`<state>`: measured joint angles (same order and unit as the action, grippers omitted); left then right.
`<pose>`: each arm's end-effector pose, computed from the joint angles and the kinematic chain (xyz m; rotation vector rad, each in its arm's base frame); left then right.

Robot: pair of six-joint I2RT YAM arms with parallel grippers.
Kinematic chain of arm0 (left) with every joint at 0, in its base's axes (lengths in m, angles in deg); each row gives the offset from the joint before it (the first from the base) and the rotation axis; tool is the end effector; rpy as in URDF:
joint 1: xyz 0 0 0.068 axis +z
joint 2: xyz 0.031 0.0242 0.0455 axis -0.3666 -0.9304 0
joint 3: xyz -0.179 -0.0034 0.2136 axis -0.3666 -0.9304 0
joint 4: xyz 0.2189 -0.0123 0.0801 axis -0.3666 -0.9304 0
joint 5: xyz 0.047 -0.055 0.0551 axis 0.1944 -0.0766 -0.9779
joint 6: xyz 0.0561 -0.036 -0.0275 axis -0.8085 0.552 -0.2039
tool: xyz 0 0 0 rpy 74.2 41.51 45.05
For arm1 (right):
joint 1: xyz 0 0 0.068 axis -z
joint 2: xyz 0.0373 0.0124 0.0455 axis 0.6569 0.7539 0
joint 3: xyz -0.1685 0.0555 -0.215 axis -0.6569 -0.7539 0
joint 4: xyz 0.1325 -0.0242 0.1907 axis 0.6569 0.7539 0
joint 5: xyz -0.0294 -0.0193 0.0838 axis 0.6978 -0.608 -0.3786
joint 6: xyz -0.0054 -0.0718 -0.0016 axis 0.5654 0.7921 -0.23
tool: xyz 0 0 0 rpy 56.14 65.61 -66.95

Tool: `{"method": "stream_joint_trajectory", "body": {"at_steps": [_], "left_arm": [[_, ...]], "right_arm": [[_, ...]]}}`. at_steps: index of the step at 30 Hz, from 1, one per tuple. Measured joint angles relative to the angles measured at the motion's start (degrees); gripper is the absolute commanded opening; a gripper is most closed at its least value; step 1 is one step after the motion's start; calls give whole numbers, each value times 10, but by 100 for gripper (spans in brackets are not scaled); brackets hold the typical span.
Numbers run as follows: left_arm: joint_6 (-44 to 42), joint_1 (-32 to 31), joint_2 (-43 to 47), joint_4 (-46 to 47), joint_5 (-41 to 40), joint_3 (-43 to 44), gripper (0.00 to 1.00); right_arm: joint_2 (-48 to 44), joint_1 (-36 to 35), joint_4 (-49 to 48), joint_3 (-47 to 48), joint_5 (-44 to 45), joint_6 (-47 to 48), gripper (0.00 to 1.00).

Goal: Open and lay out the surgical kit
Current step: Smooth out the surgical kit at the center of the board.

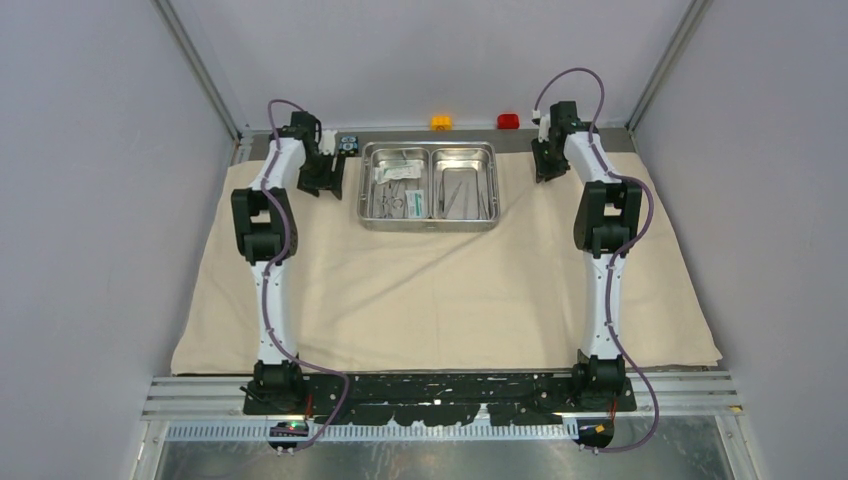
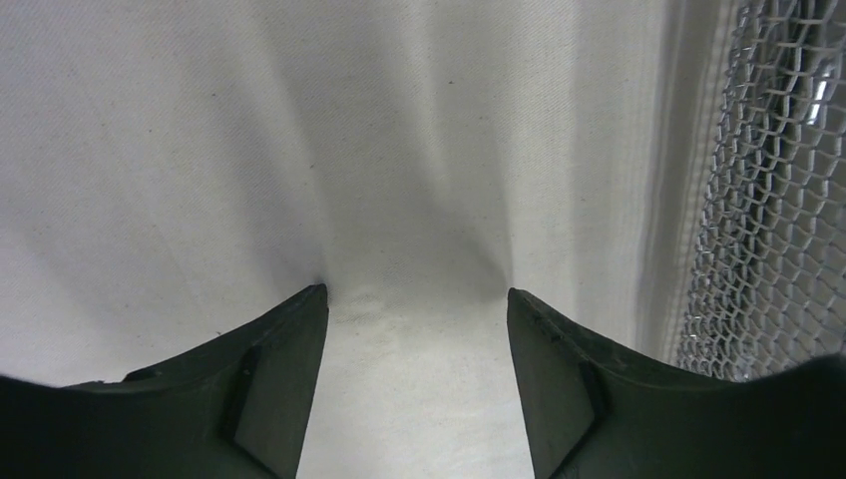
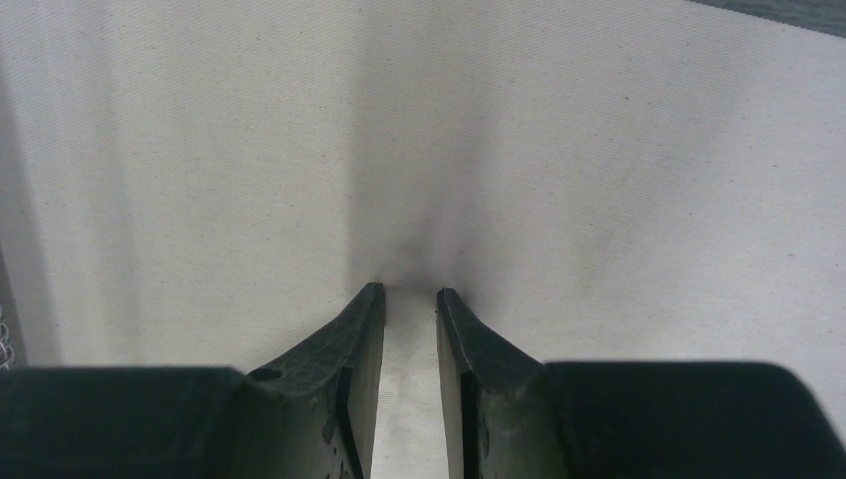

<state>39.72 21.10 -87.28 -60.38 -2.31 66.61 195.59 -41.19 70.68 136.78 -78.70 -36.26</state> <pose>0.4960 -0.0141 0.1663 0.1763 2.7546 -0.2264 0.5215 0.0043 0.1588 -0.2562 2.6331 0.0125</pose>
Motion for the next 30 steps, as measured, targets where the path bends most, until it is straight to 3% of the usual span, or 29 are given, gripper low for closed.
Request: {"method": "stream_joint_trajectory", "body": {"at_steps": [3,7,11,30], "left_arm": [[-8,0,-2,0,-12,0,49],[-19,0,-16,-10,-26,21,20],[-30,3,-46,-45,-39,78,0],[-26,0,-112,-118,-54,204,0]], "right_arm": [[-4,0,-5,-8,0,0,30],[-7,0,-10,-15,0,1,30],[-9,0,-11,-17,0,1,30],[-17,4,-11,-31,-9,1,24]]}}
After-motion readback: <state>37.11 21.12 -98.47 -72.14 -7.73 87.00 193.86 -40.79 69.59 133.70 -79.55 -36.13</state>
